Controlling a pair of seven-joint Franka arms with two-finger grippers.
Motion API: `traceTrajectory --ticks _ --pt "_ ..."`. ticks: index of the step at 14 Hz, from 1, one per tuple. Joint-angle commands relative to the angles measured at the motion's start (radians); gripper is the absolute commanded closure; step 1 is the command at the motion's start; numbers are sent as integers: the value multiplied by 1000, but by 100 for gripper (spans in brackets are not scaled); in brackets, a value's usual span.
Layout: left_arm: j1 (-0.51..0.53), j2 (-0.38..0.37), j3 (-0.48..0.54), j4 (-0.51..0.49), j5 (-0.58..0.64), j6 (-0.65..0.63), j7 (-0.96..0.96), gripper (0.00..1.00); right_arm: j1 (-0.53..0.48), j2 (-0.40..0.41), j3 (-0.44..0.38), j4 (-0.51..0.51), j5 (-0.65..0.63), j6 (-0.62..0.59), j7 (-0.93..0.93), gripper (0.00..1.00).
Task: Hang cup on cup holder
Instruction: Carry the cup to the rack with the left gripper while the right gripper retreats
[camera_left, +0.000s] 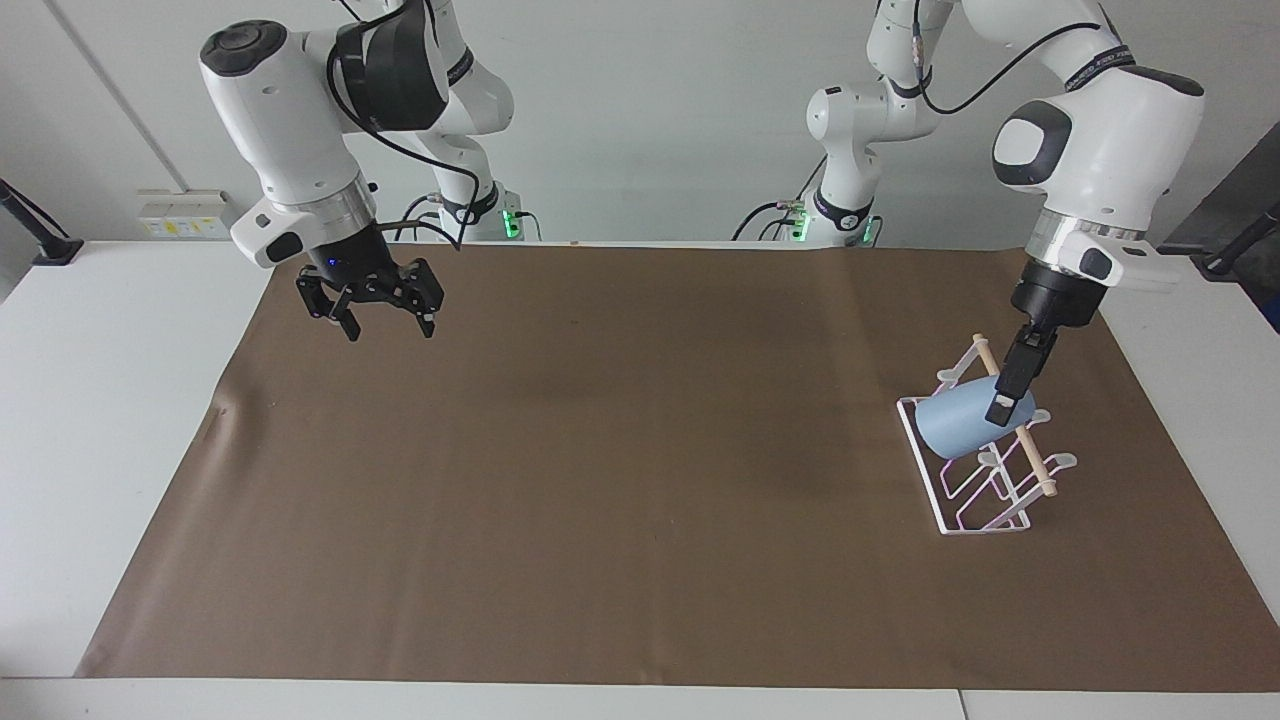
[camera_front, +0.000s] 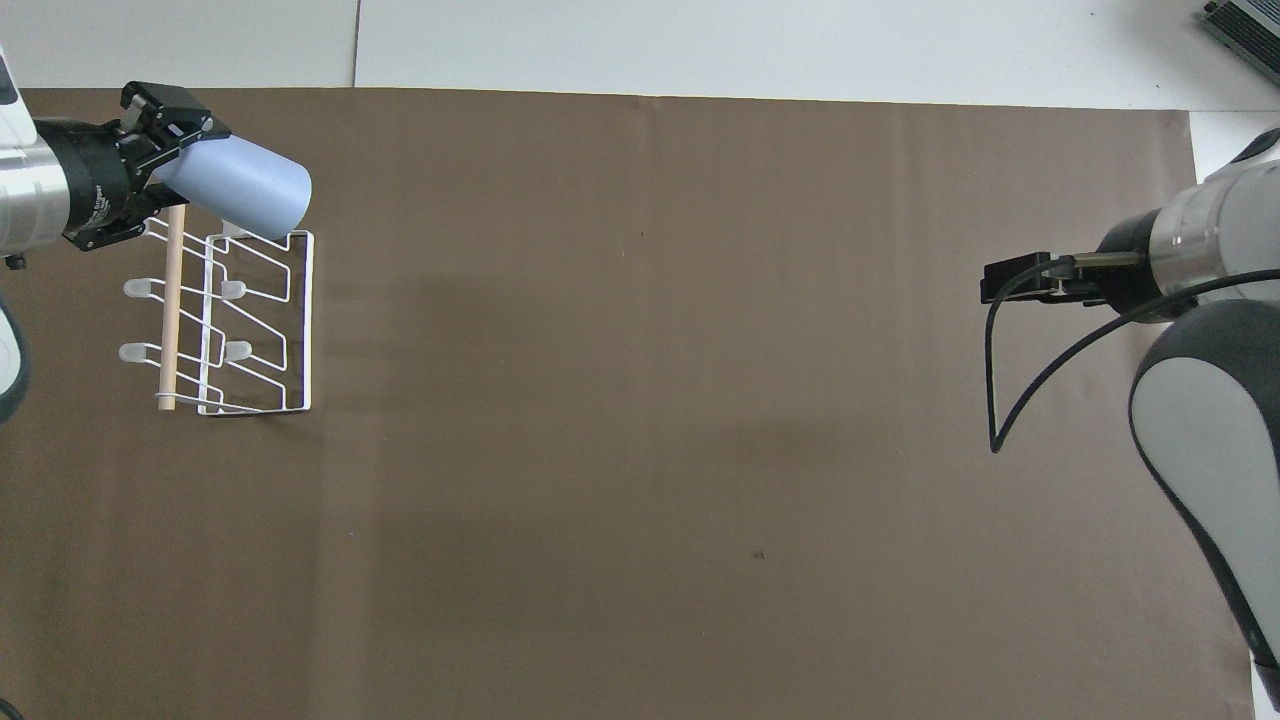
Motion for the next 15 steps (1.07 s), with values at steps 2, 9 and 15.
traceTrajectory --ticks 2,9,15 --pt "26 -15 -9 -71 140 105 127 100 -52 -10 9 117 -20 -173 22 0" --pt "48 2 -9 -184 241 321 132 100 -83 -62 -6 121 -18 -273 64 0" --pt "51 7 -9 -247 270 375 132 100 -94 -46 -6 116 -23 -284 61 0"
